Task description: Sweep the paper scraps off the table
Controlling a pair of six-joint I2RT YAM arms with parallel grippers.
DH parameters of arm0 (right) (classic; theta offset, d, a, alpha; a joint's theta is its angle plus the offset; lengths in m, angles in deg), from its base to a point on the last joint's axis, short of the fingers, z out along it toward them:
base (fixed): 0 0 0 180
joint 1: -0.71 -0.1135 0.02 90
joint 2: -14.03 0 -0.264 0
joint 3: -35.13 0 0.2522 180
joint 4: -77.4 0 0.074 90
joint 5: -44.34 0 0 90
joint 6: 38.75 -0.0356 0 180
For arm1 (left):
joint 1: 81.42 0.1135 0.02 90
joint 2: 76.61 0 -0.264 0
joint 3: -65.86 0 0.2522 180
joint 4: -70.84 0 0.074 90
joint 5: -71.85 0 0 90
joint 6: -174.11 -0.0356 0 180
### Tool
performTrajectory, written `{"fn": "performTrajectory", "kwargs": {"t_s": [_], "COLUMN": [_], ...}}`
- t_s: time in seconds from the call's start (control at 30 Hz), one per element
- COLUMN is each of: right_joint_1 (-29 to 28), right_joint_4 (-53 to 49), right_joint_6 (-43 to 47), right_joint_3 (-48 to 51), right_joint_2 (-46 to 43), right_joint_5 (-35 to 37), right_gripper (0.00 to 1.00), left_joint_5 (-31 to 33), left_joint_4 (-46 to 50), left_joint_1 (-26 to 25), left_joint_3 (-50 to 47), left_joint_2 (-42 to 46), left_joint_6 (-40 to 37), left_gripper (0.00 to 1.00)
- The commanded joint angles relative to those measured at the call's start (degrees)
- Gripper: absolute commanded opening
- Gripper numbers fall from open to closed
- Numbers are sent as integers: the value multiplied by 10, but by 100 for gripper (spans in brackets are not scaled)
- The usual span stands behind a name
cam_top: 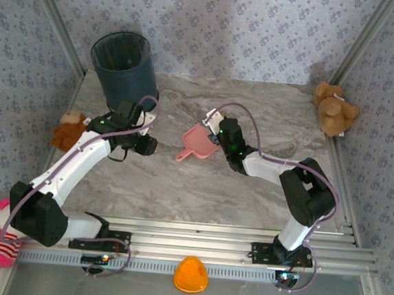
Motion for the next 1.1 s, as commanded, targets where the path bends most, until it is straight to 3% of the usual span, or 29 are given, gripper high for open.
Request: {"fn": "performTrajectory", "kwargs": {"t_s": [0.0,0.37,1.07], "right_joint_1": [-16,-61,-124], "right_joint_4": [61,101,137], "right_joint_6": [40,69,46], "right_joint_3": [-12,6,23], "right_joint_2": [17,62,116], "right_joint_5": [23,43,96], "right_gripper": [0,3,28], "left_joint_5": [10,15,23], "left_joint_4": [-8,-8,-2], "left_joint_1": [3,4,4], "left_joint_3": [-2,-6,-8], "left_joint_2": [14,16,2], "left_joint_6": [0,-4,-13], "left_gripper": [45,45,46]}}
